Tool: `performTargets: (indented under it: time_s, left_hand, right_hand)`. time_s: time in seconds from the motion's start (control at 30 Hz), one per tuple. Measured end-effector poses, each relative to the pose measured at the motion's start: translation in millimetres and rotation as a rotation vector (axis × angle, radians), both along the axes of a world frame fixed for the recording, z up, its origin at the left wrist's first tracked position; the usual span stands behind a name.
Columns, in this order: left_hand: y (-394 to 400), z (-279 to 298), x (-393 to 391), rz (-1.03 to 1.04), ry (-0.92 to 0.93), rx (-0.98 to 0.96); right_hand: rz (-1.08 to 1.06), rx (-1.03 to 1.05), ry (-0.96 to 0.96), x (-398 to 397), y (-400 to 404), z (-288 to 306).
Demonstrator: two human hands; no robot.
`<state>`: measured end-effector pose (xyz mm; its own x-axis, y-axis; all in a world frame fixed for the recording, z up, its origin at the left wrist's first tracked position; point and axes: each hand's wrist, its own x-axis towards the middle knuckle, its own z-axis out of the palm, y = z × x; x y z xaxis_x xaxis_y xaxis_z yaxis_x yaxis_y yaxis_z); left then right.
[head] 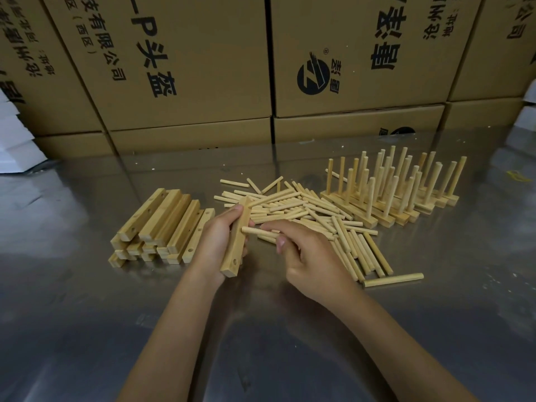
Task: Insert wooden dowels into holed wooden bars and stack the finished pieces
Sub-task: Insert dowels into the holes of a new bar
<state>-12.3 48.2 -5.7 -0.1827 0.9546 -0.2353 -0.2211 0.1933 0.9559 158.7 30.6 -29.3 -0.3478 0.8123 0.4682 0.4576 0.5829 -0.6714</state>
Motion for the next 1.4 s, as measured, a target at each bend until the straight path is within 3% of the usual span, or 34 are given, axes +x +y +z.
performTargets:
  time_s: [0.2,0.33,0.97,1.17,1.3,1.4]
  left_hand:
    - [-2,-2,6,-0.017,0.024,0.037]
    - [-4,-3,14,-0.052,0.024,0.075]
    - [-10,-1,21,-0.052,0.111,0.098]
    - [-5,-1,17,-0.051,0.193,0.122]
    - [0,-4,12,0.044,0.142,0.104]
    - [3,-1,-1,0.157,0.030,0.045]
  right_hand:
    - [-0.041,0.079,0.035,-1,0,0]
    - [-0.086,0.146,-0.064,2,-1,4]
    - [-0.108,0.137,-0.057,4,0,6]
    - [-0.093,-0.023,0.068,5,3,6]
    - [-0.187,-0.133,0.052,11,6,12]
    - [-0.291,-0.092,0.020,15,9,12]
